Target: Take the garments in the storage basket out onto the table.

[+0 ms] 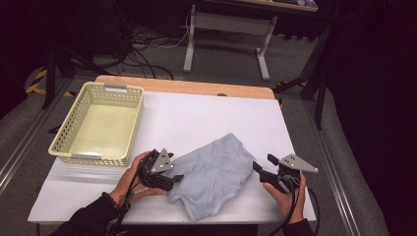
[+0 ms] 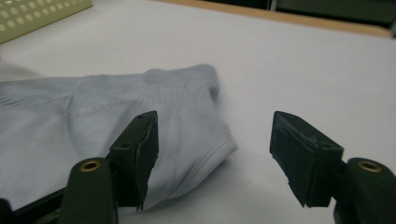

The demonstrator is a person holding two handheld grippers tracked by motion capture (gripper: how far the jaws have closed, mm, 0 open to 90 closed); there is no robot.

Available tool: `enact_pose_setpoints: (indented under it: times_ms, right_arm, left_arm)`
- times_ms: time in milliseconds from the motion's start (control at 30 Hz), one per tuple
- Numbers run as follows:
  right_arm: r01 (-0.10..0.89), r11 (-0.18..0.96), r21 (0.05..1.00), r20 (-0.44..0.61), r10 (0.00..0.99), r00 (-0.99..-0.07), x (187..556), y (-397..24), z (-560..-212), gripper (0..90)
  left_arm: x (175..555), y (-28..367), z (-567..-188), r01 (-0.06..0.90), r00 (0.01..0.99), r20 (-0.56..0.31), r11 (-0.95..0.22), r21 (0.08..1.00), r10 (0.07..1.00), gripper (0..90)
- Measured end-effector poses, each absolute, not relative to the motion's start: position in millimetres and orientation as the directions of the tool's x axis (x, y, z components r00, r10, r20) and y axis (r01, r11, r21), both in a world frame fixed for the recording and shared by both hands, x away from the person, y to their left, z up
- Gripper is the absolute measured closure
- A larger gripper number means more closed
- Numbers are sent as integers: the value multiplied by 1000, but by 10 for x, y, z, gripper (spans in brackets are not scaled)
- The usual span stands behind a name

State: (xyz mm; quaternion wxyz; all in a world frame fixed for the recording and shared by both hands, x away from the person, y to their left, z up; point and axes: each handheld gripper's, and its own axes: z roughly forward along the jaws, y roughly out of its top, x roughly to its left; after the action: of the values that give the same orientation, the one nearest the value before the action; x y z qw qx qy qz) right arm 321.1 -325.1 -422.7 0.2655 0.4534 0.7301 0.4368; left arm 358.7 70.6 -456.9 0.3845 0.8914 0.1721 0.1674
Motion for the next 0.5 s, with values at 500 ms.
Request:
enact_pose_setpoints:
  times_ms: [500]
  right_arm:
    - [606, 156, 780, 209, 848, -487, 3344, -3081, -4567, 264]
  left_arm:
    - [3536, 880, -4543, 208, 902, 142, -700, 683, 407, 263]
